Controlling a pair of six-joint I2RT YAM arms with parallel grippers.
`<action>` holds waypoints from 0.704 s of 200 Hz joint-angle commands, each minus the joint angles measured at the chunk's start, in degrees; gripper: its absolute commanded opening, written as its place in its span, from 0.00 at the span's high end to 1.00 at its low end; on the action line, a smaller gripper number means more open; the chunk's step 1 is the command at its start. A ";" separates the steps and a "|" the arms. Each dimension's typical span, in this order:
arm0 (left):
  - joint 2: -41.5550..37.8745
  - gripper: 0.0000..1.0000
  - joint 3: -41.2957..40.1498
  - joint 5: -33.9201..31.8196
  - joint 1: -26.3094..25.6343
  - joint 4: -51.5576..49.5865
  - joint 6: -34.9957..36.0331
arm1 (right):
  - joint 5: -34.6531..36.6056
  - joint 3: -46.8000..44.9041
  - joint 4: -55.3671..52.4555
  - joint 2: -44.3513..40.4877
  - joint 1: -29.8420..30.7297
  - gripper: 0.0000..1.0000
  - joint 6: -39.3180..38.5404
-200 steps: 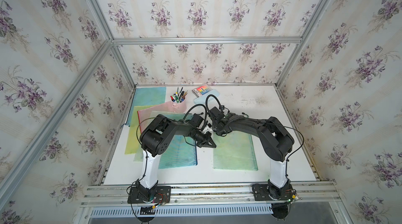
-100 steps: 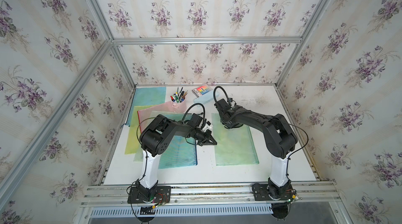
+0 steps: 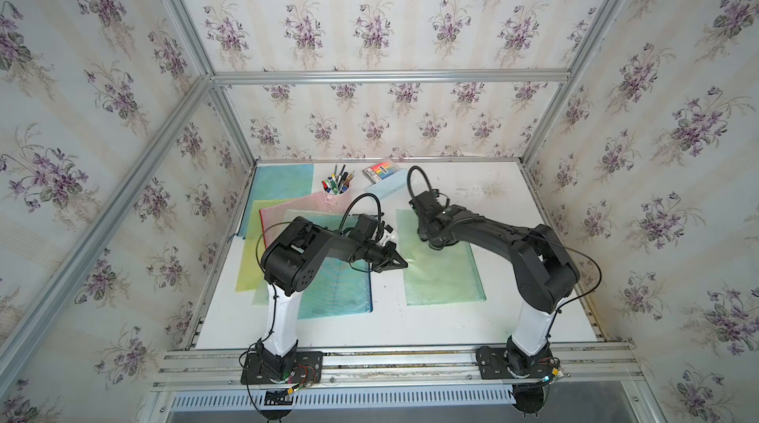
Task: Wipe the document bag
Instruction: Wipe the dirt from the document bag.
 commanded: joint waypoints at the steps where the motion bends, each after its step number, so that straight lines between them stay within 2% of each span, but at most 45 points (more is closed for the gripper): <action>1: 0.70 1.00 -0.39 -5.64 0.05 -0.41 -1.08 | -4.61 -3.50 -0.12 -0.32 3.63 0.70 4.36; 14: 0.23 1.00 -0.81 -5.80 0.17 0.03 -1.17 | -2.83 -8.18 -0.12 -1.27 2.93 0.70 5.66; 26: -0.32 1.00 -1.33 -5.92 0.13 0.01 -1.13 | -0.53 -11.94 -1.96 -3.10 -0.19 0.70 6.20; 49: -0.86 1.00 -1.84 -5.85 0.21 -0.87 -0.30 | 4.25 -17.72 -4.04 -11.14 -6.26 0.70 6.46; 66: -0.99 1.00 -2.16 -5.94 0.21 -1.19 0.10 | 5.77 -18.72 -5.83 -16.01 -6.40 0.71 7.25; 82: -0.62 1.00 -2.03 -5.73 0.21 -1.23 0.08 | 2.24 -19.60 -5.88 -17.61 -1.89 0.71 10.46; 112: -0.34 1.00 -1.14 -5.63 0.14 -1.92 0.39 | -2.43 -18.76 -3.40 -15.05 15.75 0.71 18.31; 126: -0.33 1.00 -0.56 -5.44 0.07 -2.90 0.70 | -4.20 -19.34 -4.50 -14.22 17.38 0.70 20.98; 141: -0.58 1.00 -0.08 -5.12 -0.06 -4.27 1.40 | -1.71 -22.87 -6.82 -16.27 16.47 0.69 22.54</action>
